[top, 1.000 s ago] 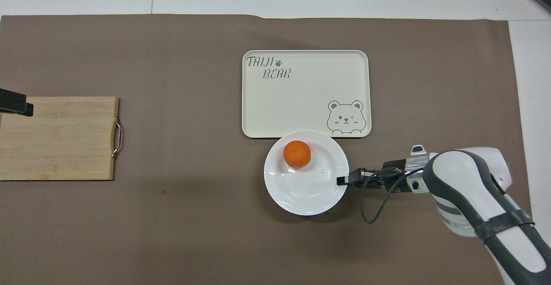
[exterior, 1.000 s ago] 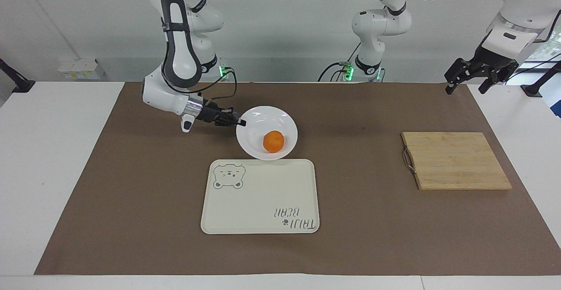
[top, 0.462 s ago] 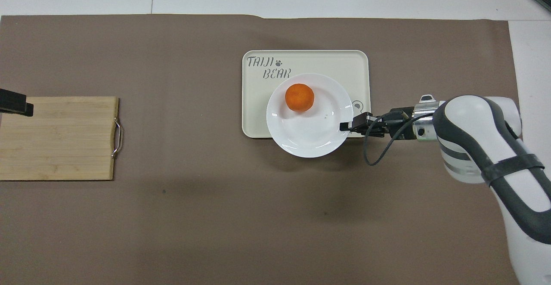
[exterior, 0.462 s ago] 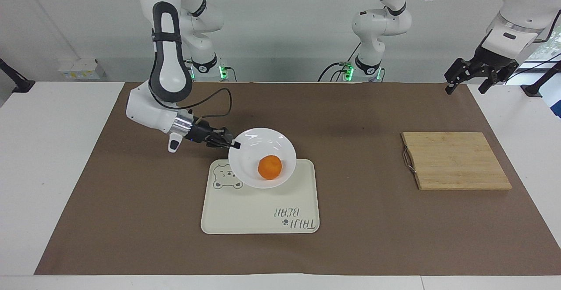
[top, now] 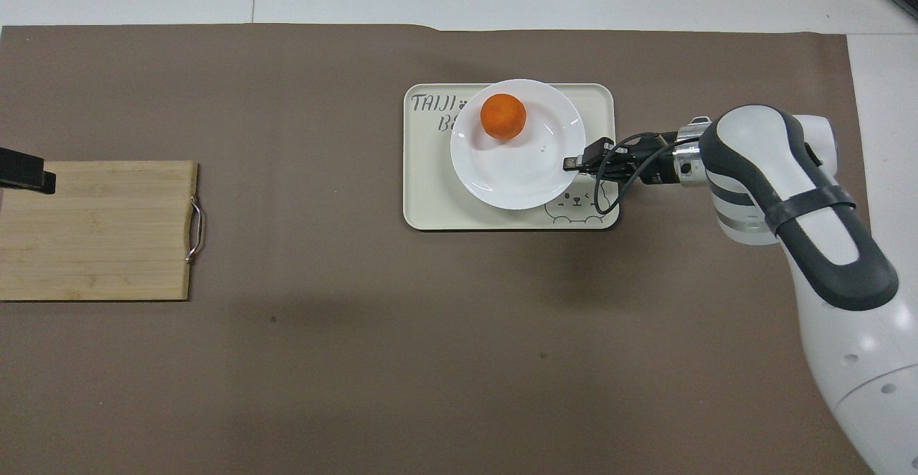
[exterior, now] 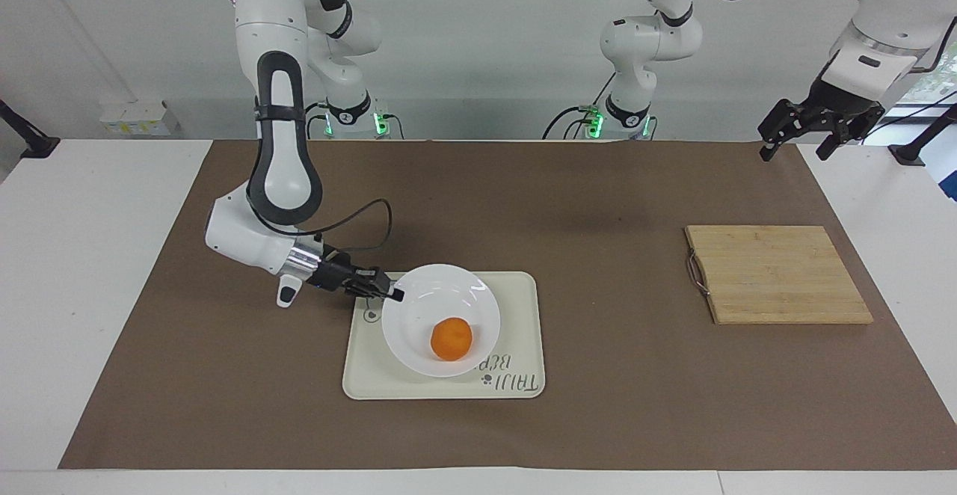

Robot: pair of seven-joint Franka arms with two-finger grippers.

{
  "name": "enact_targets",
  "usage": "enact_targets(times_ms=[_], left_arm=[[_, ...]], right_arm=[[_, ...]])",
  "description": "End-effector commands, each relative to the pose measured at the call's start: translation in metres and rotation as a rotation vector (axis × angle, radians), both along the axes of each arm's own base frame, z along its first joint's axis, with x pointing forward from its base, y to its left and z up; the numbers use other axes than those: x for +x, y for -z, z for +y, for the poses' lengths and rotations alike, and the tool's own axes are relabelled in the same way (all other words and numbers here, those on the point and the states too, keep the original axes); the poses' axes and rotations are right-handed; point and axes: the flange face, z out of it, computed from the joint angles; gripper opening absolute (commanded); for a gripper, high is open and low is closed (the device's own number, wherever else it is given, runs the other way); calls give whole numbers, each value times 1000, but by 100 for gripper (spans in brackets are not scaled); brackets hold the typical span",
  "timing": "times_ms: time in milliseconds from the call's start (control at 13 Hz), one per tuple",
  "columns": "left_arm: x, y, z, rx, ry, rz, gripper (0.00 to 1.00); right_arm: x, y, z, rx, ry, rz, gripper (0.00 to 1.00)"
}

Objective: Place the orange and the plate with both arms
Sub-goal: 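Adjust the plate on the tray and open the right gripper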

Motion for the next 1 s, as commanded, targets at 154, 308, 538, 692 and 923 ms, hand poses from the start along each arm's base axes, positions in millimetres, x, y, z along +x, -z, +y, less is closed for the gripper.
enact_targets(times_ms=[154, 308, 538, 692, 923], left_arm=[[-8, -1, 0, 15, -9, 5, 100], [-8, -1, 0, 15, -9, 5, 100], [-8, -1, -1, 15, -7, 5, 100], [-8, -1, 0, 15, -9, 5, 100], [-8, -1, 0, 15, -9, 5, 100]], right_arm=[[8, 3, 14, 21, 23, -10, 0], [4, 10, 18, 3, 2, -1, 0], [-2, 19, 18, -25, -8, 6, 0], [-7, 26, 24, -52, 4, 11, 1], [-6, 25, 20, -78, -5, 7, 100]])
